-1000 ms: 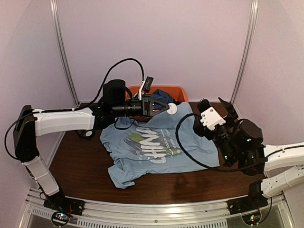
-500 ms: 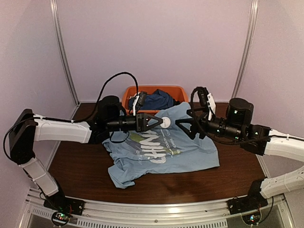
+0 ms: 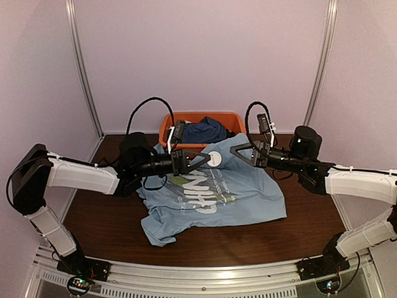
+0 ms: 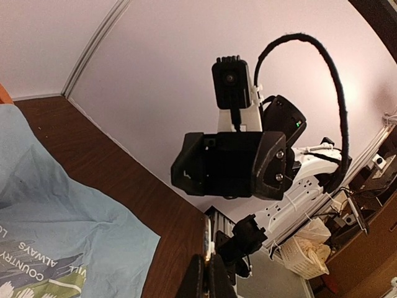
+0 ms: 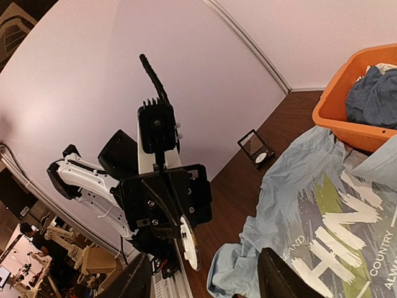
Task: Pin the brooch onto the clothing
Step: Pass from the left arm to the right
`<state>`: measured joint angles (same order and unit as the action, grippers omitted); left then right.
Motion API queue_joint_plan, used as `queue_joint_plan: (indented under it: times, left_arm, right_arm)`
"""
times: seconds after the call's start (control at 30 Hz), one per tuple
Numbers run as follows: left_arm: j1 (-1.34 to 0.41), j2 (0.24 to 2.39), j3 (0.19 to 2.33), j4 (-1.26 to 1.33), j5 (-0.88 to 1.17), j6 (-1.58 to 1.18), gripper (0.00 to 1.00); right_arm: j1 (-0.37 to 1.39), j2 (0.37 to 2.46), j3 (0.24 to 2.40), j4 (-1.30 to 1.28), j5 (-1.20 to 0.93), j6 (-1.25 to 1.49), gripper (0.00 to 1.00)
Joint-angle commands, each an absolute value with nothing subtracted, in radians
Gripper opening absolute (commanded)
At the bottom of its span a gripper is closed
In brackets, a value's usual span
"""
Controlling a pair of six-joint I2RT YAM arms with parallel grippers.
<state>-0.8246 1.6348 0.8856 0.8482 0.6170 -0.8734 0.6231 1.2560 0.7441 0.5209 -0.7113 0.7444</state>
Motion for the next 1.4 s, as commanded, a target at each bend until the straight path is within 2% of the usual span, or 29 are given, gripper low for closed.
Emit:
queue_joint_plan:
  times: [0.0,0.2,0.37,0.63,0.9,1.0,1.07,1.13,1.2,1.27,1.3,1.37]
  left_arm:
    - [-0.828,1.645,0.840,0.997,0.586,-0.931,0.00]
    - [-0.836,1.696,0.802,1.154,0.570,-1.020,0.00]
    - [-0.851,1.707,0.804,1.176,0.558,-1.030,0.00]
    - [-0.862,1.698,0.801,1.180,0.548,-1.029,0.00]
    - [-0.864,1.697,0.803,1.174,0.547,-1.028,0.00]
    - [-0.864,1.695,0.802,1.175,0.546,-1.029,0.00]
    - [-0.864,1.690,0.800,1.174,0.548,-1.026,0.00]
    - [-0.864,1.684,0.797,1.173,0.546,-1.025,0.00]
    - [-0.864,1.676,0.791,1.171,0.544,-1.021,0.00]
    - [-0.864,1.671,0.788,1.166,0.542,-1.016,0.00]
    - [-0.864,1.670,0.788,1.163,0.541,-1.014,0.00]
    - [-0.864,1.670,0.788,1.163,0.539,-1.015,0.00]
  right_arm:
    - [0.640,1.273,0.706,0.680,-0.761,0.812,0.50]
    - [0.674,1.293,0.624,0.908,-0.681,0.812,0.46]
    - [0.704,1.365,0.655,0.916,-0.669,0.797,0.36]
    - [0.724,1.415,0.685,0.918,-0.641,0.792,0.32]
    - [0.731,1.433,0.723,0.879,-0.658,0.792,0.12]
    - [0.735,1.442,0.730,0.879,-0.668,0.803,0.07]
    - [0.736,1.443,0.729,0.880,-0.674,0.806,0.13]
    - [0.737,1.442,0.725,0.886,-0.682,0.808,0.30]
    - [0.738,1.436,0.711,0.914,-0.685,0.813,0.50]
    - [0.737,1.429,0.687,0.993,-0.698,0.823,0.77]
    - [0.737,1.424,0.674,1.018,-0.697,0.829,0.83]
    - [0.737,1.414,0.664,1.026,-0.692,0.834,0.89]
